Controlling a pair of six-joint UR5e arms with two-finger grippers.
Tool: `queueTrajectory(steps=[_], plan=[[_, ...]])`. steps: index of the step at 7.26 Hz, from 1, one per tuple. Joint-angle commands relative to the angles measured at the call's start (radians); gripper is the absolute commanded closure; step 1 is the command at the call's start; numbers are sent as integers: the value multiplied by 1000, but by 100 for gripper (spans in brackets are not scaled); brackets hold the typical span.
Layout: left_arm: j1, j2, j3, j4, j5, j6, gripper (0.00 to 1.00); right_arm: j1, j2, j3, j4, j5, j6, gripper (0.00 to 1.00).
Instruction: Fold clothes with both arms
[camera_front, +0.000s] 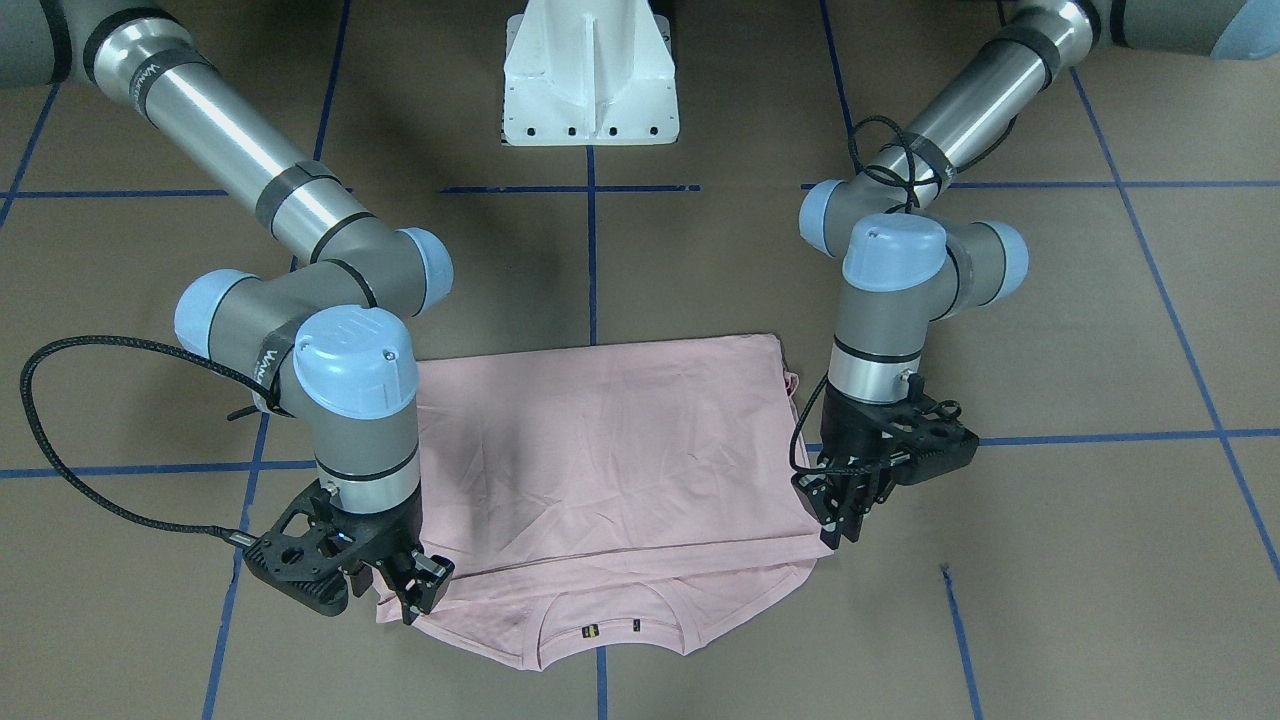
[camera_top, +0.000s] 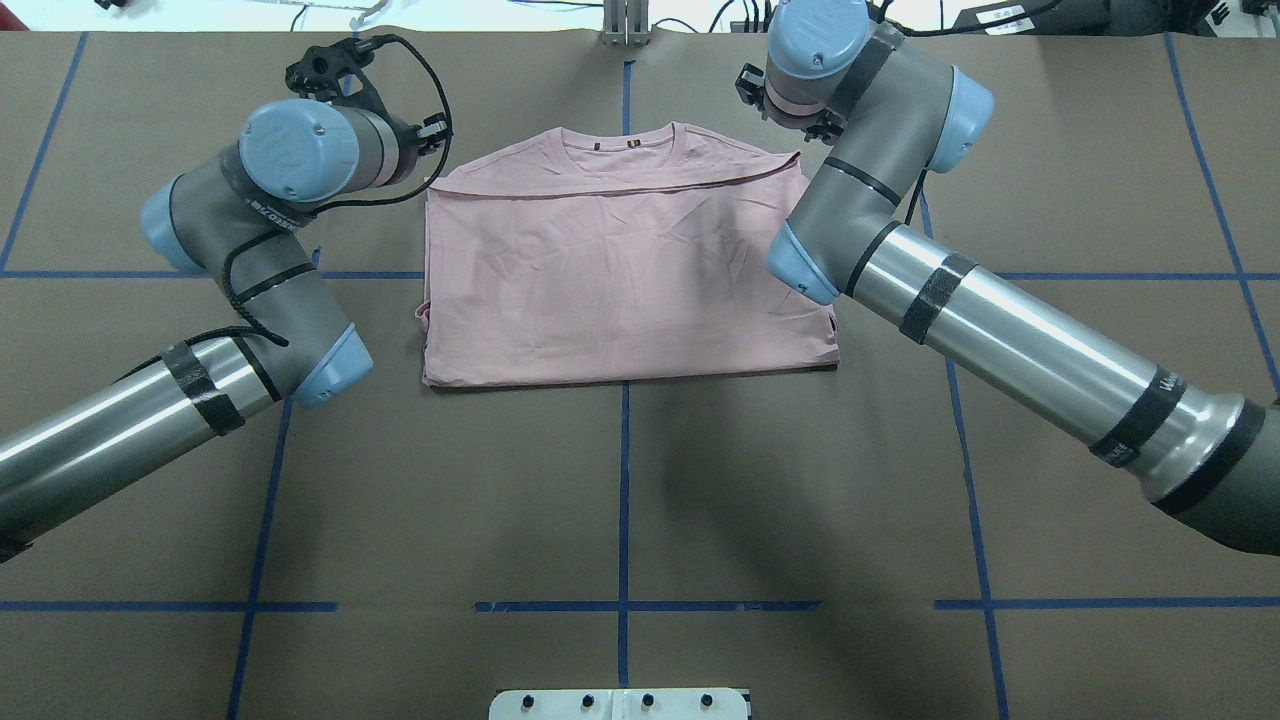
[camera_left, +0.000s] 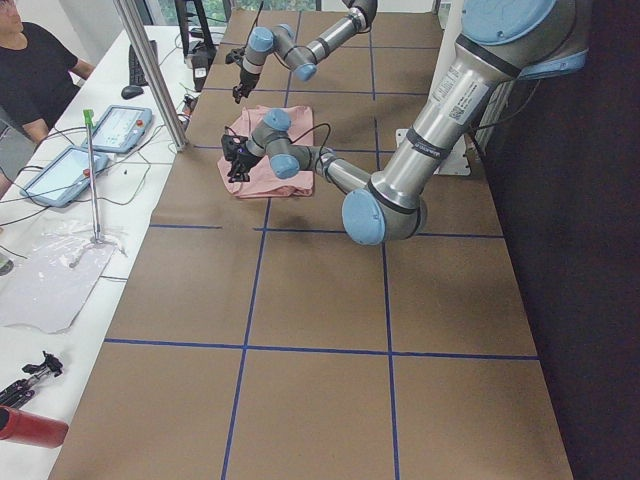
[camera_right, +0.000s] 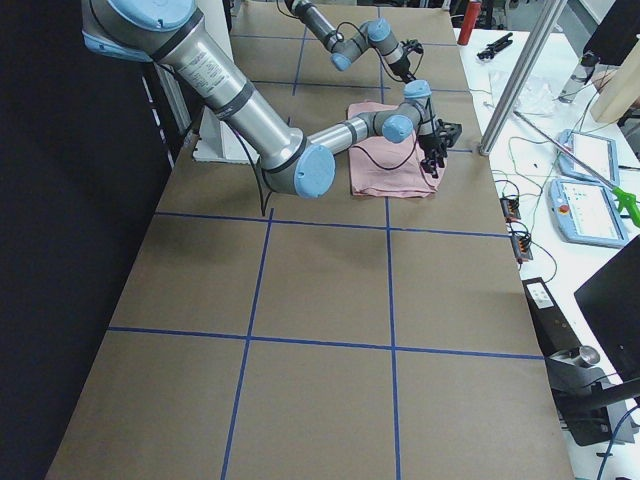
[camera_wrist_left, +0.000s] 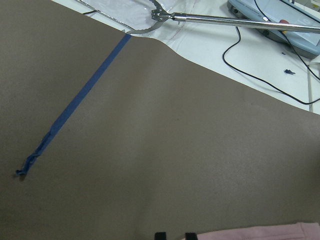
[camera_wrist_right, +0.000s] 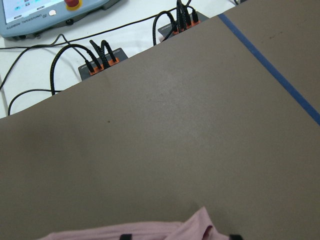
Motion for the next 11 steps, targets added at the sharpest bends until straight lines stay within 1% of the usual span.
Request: queueTrajectory(steps=[1,2,3,4,5,9,10,11], plan=[[-3,79,-140,2,-59,-11,63,-75,-254,354,-7,46,58,0],[-6,84,-145,3,-60,-11,63,-112,-387,500,-9,49,82,0],[-6,90,-145,3,-59,-13,63,-157,-455,553,-6,44,176,6],[-5,97,-146,-1,-59,-13,63,-185,-466,560,-6,40,235,19],[-3,97,-145,-1,-57,-13,63,-195,-481,557,-4,37,238,22],[-3,99,-145,2,-56,-13,63,-243,-508,554,-1,35,261,23],[-3,99,-145,2,-56,-13,63,-260,-505,551,-2,35,263,25],[-3,99,-145,0,-56,-13,63,-262,-506,558,-4,35,263,87]])
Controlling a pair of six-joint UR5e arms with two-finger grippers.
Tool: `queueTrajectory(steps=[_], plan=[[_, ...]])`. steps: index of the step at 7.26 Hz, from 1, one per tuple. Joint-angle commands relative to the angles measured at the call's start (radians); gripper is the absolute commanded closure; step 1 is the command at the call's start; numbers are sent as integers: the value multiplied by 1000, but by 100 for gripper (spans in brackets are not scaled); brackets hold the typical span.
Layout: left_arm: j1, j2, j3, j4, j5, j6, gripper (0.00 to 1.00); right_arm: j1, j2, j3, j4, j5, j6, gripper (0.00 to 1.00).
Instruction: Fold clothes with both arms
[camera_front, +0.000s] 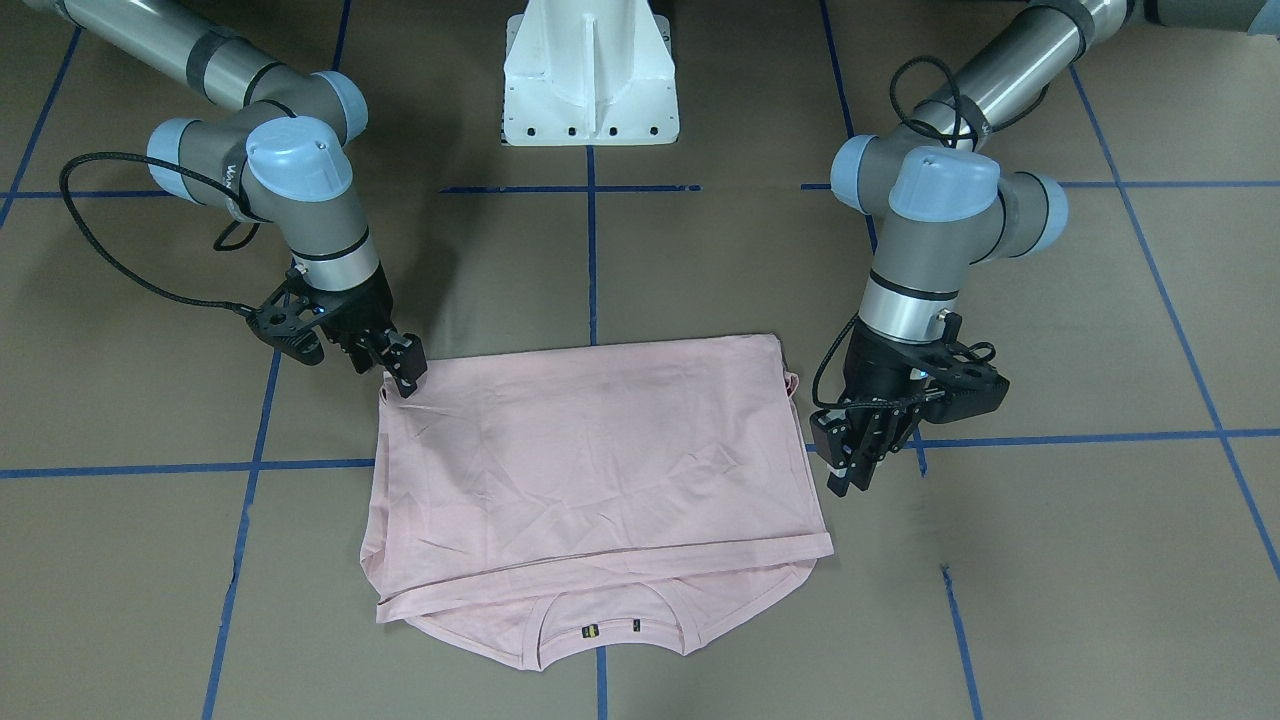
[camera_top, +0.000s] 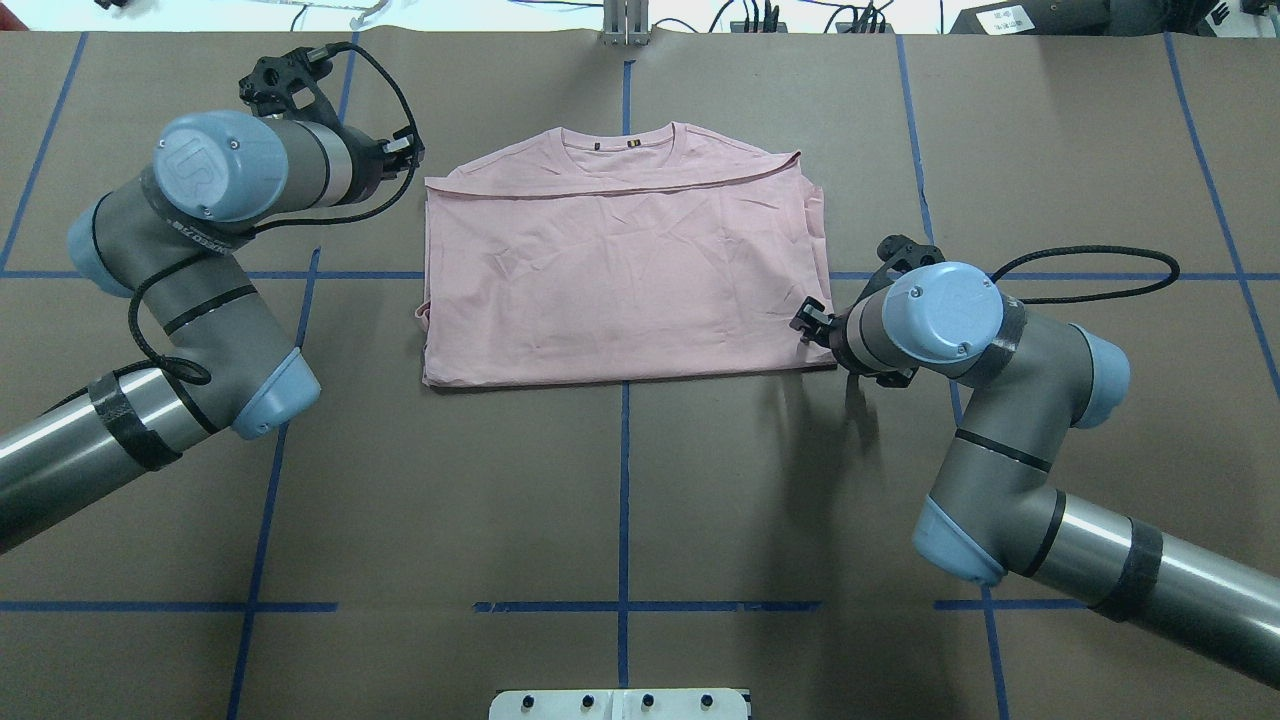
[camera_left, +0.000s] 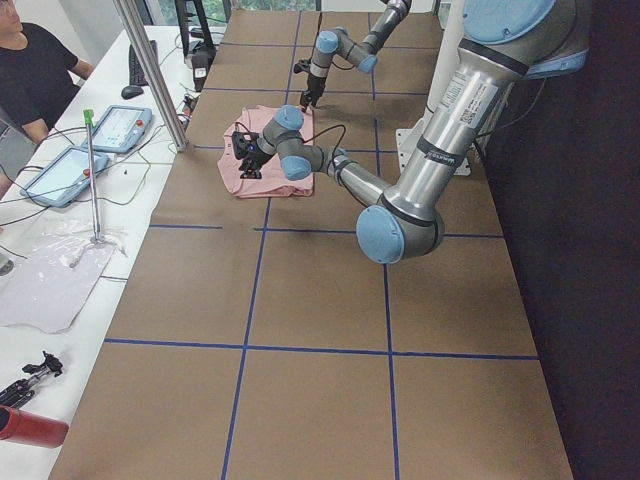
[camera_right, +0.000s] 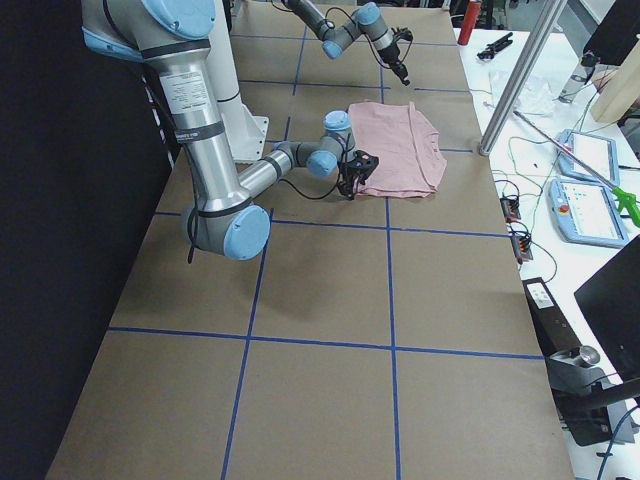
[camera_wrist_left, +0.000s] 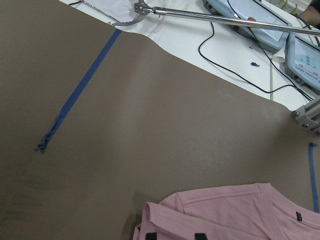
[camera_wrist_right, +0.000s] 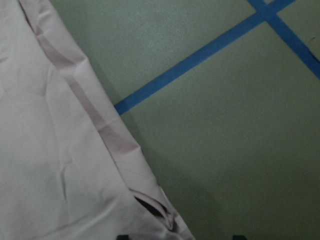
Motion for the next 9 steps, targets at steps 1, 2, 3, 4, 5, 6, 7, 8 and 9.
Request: queueTrajectory(steps=[1,2,3,4,5,6,7,8,9], plan=[[-2,0,0,0,0,0,63,-8,-3,11,1,9,-7,100],[-2,0,0,0,0,0,62,-8,2,11,3,15,-11,100],[-2,5,2,0,0,2,62,-6,5,12,5,20,-14,100],[-2,6,3,0,0,2,62,-3,6,18,5,24,-14,100],[2,9,5,-3,0,0,62,-2,5,44,3,35,-14,100],[2,9,5,-3,-1,0,62,1,-24,101,-3,37,-13,100],[2,8,2,-4,-1,-2,60,-15,-120,218,-3,47,-5,100],[9,8,0,-4,-7,-15,58,-72,-238,373,-5,81,-2,100],[9,9,-6,-4,-55,-31,58,-166,-391,518,-5,136,4,100]])
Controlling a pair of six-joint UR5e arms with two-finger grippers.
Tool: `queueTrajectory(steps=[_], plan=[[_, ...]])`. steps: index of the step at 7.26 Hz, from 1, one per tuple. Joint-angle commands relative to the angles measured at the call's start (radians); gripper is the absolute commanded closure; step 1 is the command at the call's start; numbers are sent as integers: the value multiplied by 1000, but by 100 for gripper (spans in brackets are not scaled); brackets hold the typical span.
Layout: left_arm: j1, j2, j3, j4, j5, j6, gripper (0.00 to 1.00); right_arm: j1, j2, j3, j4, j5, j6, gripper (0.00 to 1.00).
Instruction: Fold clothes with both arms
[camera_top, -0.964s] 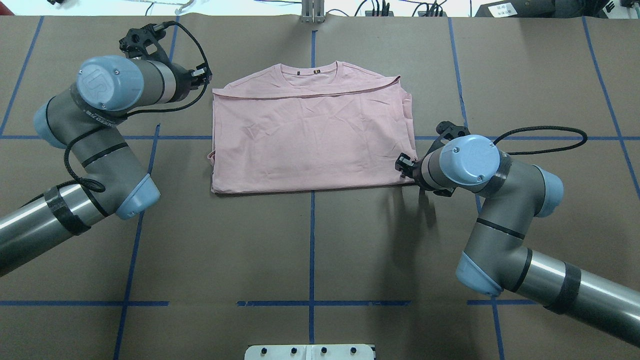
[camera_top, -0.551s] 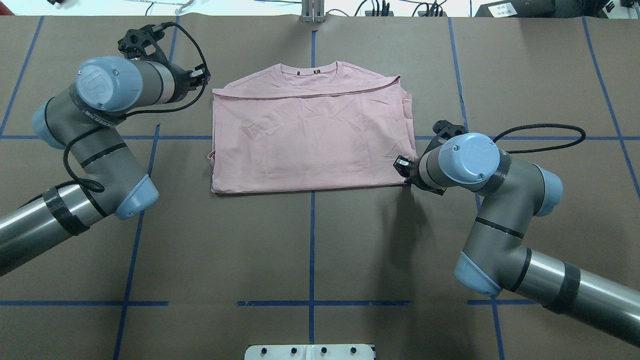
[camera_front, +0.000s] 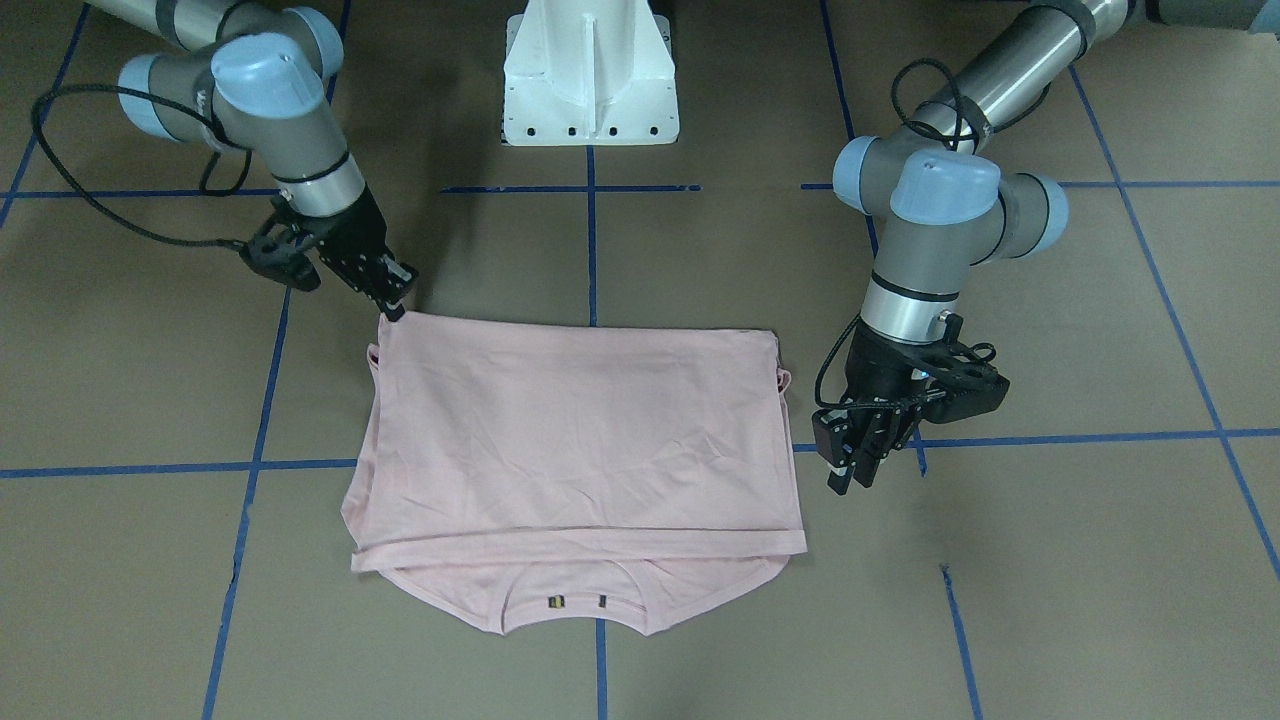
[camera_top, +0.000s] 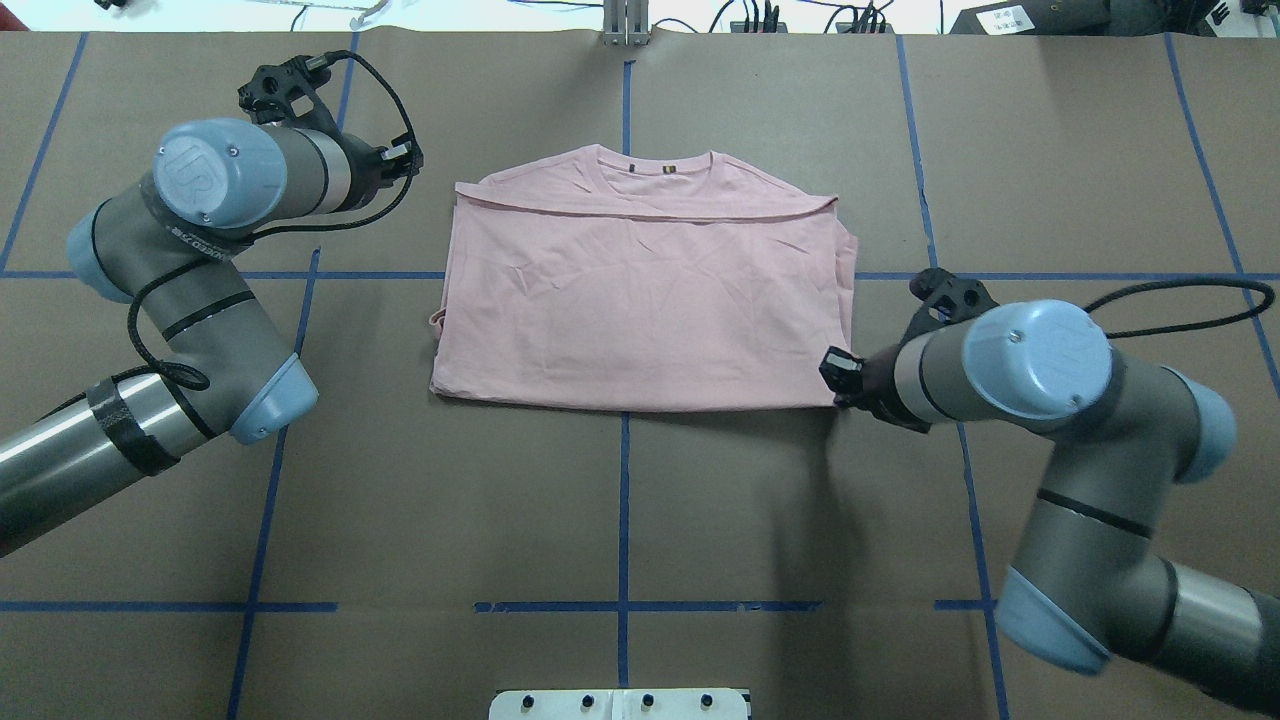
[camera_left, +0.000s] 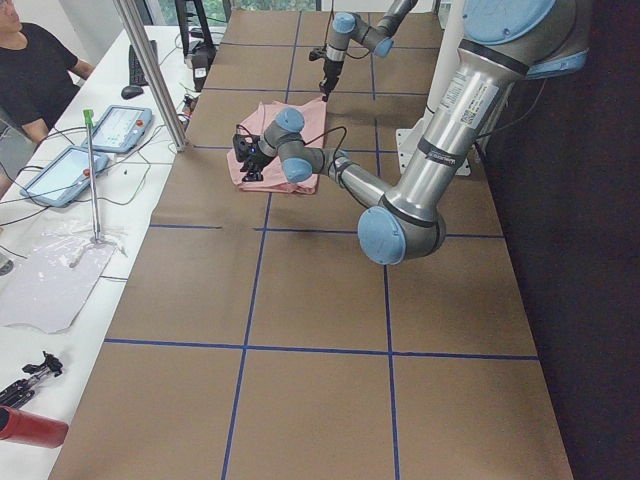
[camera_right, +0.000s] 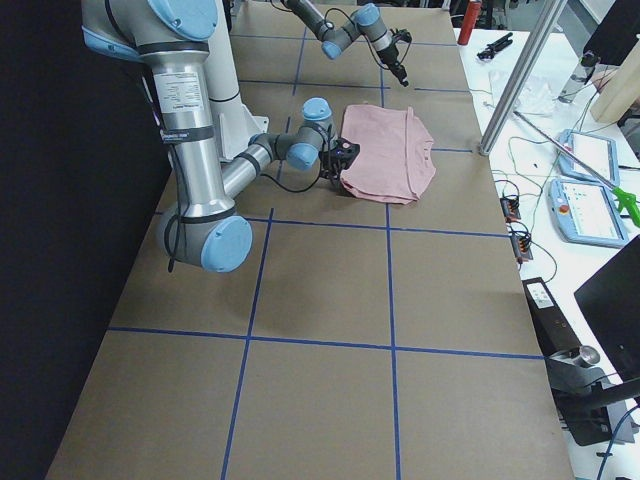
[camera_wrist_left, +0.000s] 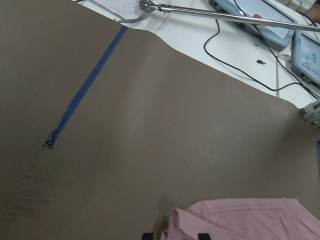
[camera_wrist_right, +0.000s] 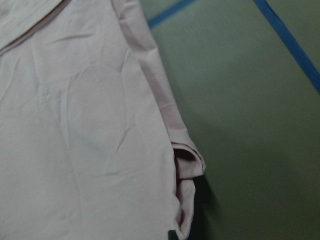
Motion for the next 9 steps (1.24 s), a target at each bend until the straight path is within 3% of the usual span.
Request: queueTrajectory(steps=[1,2,3,4,5,7,9], plan=[[3,1,-31,-2,-93,-18,50,-168,-239,258,5,138,37,100],[3,1,-65,-3,-180,-17,50,-286,-235,291,7,207,147,100],[3,1,-114,1,-283,-26,48,-412,-235,293,7,191,206,100],[4,24,-187,10,-325,-85,7,-424,-229,301,7,185,211,1],[22,64,-258,12,-324,-134,0,-412,-228,299,8,185,211,0],[164,150,-361,70,-277,-278,0,-204,-176,295,7,199,202,0],[341,125,-363,266,-151,-337,23,29,-108,224,5,201,191,0]])
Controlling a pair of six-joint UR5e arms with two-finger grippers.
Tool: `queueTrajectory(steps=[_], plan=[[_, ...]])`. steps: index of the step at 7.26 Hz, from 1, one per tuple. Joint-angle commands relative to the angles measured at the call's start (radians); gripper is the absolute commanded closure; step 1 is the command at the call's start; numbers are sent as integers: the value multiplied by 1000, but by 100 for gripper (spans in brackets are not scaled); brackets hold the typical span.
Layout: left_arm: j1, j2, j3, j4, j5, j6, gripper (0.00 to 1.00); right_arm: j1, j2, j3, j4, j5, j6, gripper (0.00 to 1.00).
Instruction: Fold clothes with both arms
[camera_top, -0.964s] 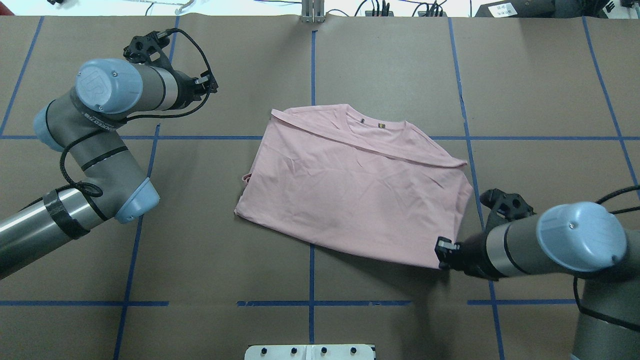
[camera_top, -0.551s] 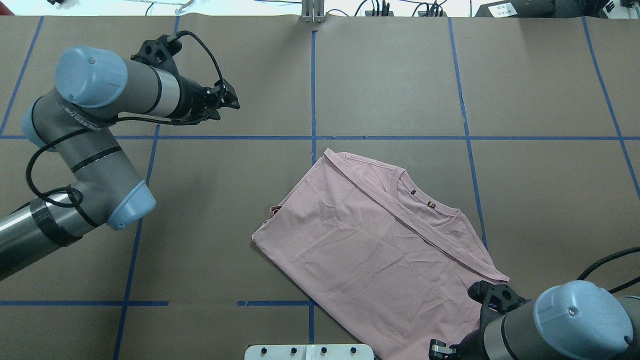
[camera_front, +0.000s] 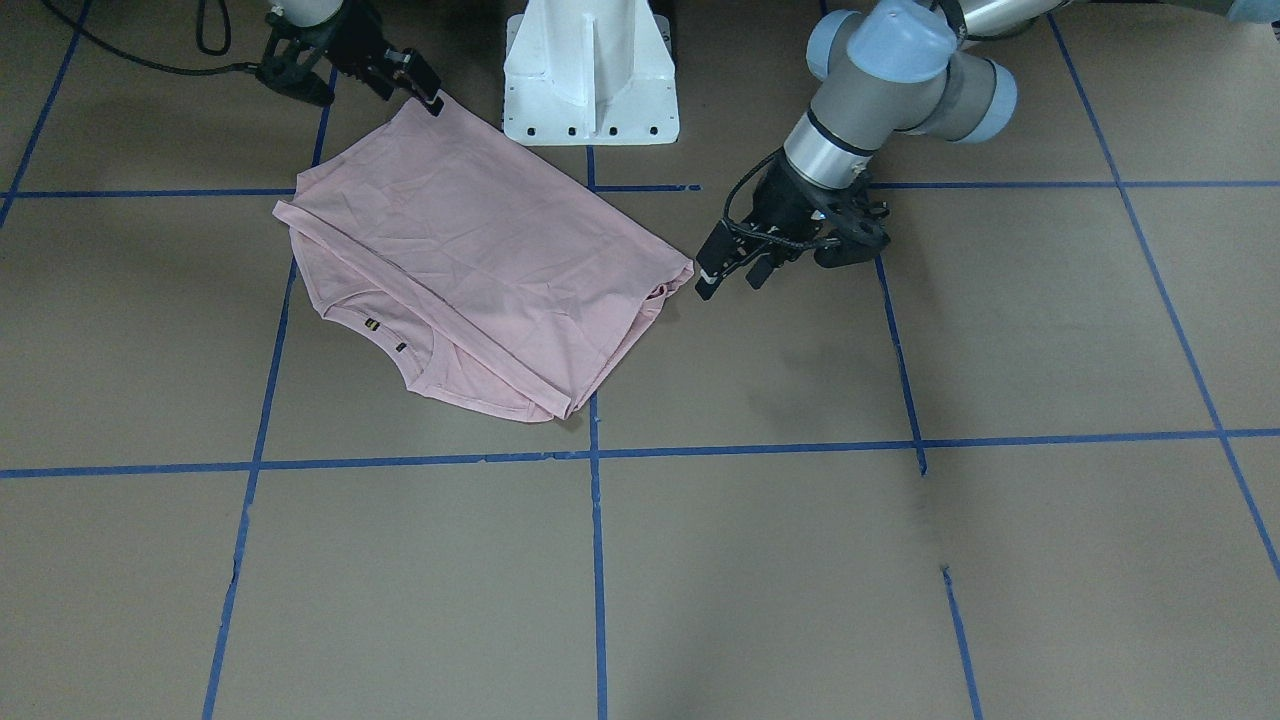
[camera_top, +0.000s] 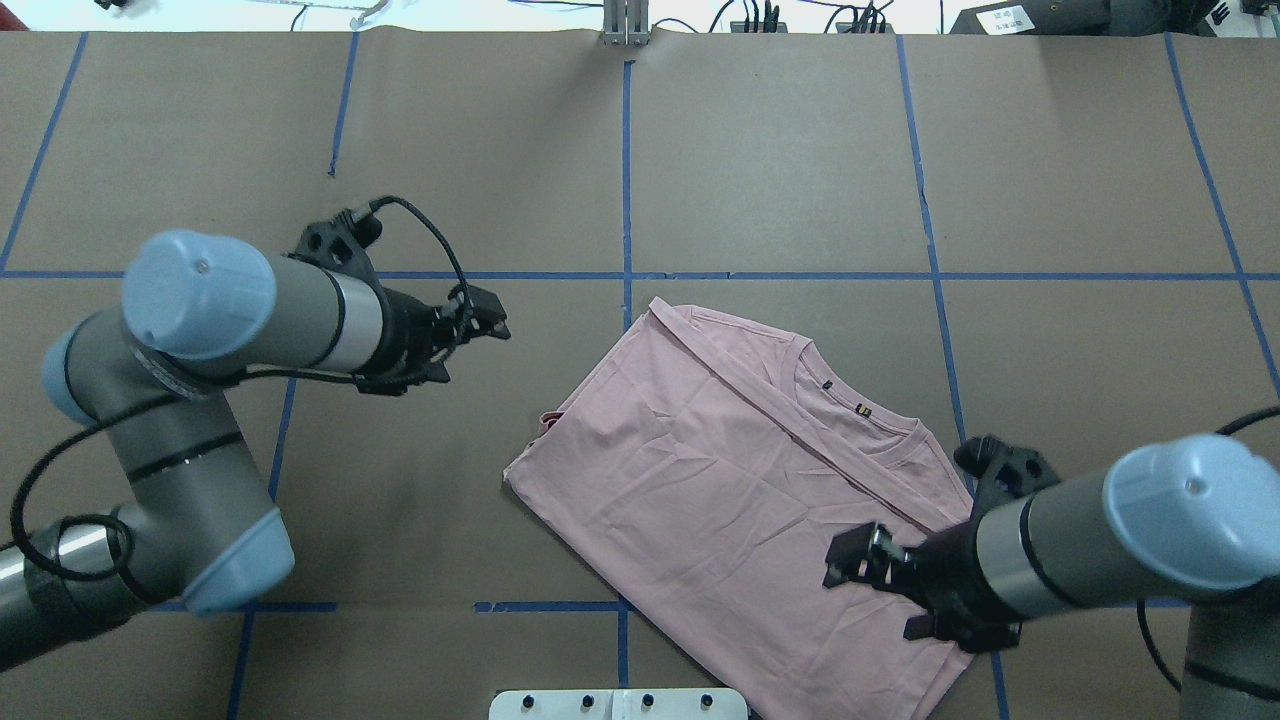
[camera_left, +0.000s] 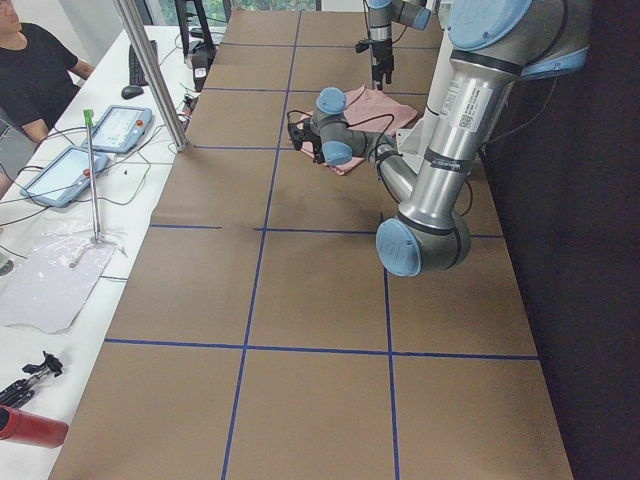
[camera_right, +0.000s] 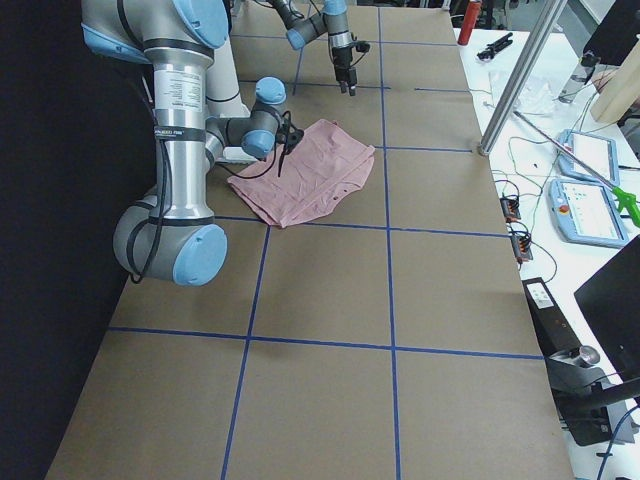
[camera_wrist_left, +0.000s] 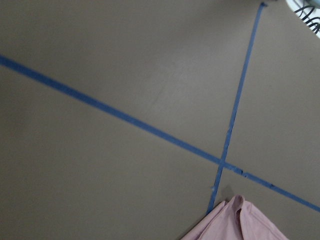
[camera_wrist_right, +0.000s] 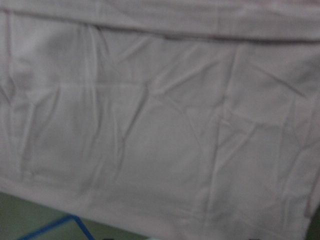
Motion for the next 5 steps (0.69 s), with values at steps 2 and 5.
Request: queueTrajectory(steps=[2,5], plan=[[195,-55,12,214,155,-39,33,183,38,-97,2,-6,-58,0],[196,-69,14,273,161,-27,38,187,44,-98,2,-1,-58,0]])
